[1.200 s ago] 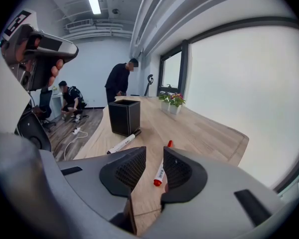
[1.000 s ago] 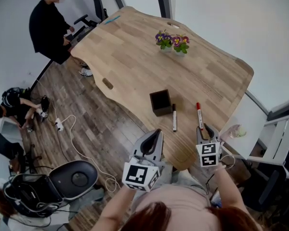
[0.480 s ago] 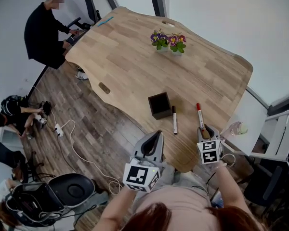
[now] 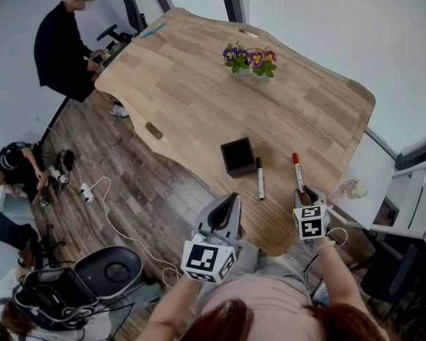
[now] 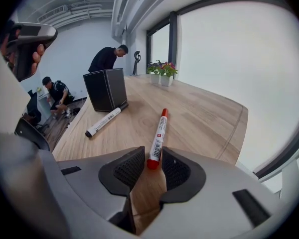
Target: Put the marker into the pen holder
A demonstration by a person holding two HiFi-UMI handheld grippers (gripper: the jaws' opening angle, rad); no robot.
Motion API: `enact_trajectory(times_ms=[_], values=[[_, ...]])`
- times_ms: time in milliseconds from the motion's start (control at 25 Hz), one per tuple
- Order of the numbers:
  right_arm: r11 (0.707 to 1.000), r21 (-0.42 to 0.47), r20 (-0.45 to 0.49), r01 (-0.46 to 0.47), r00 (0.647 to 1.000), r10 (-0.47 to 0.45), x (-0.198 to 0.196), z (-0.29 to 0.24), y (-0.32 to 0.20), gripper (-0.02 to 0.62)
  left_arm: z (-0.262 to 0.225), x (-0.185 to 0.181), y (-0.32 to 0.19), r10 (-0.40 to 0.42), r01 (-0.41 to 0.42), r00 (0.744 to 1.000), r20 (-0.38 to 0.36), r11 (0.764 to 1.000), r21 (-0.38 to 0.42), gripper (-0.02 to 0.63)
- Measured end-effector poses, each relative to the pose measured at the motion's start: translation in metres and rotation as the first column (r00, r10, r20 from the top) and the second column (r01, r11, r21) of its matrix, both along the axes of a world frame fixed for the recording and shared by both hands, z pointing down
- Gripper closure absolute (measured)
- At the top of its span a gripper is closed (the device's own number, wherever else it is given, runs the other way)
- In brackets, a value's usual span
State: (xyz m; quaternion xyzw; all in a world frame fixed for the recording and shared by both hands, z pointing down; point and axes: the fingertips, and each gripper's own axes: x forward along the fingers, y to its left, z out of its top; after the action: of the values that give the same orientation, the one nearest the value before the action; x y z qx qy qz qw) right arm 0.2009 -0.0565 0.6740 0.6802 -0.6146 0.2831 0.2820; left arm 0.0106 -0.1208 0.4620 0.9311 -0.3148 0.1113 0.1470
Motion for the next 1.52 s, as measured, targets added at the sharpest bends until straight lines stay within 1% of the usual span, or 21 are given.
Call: enact_trajectory(times_ms=[200,400,760,920,1240,1520], values=[[1.0,-0.001,0.03,-0.02,0.999,0.02,-0.003,0.0,0.0,0.529,0.001,-0.004,-0.004,-0.01,0.01,1.0,-0.009,1.0,-0.003,0.604],[1.0,0.004,0.037,-0.027,0.999,0.027,-0.001,-0.001,-0.001,0.535,0.002,-0.008,-0.008,-0.019,0.019,1.0,-0.006,1.0,-0.001,0.604],[0.997,0.077,0.019,-0.026,1.0,0.025,-0.001,-0.028,-0.007,0.535,0.002,-0.016,-0.012,-0.035,0.035,0.999,0.005,0.999,0.018,0.604],[0.994,0.11,0.011,-0.021,1.0,0.02,-0.002,-0.043,-0.009,0.535,0.001,-0.021,-0.014,-0.051,0.051,0.999,-0.008,0.999,0.017,0.604],[0.987,0.162,-0.007,0.009,1.0,-0.008,-0.008,-0.072,-0.013,0.535,-0.002,-0.03,-0.019,-0.083,0.084,0.996,-0.018,0.996,0.027,0.604],[0.978,0.2,-0.016,0.064,0.998,-0.062,-0.019,-0.097,-0.018,0.535,-0.006,-0.032,-0.017,-0.08,0.081,0.997,-0.01,0.996,0.049,0.604]])
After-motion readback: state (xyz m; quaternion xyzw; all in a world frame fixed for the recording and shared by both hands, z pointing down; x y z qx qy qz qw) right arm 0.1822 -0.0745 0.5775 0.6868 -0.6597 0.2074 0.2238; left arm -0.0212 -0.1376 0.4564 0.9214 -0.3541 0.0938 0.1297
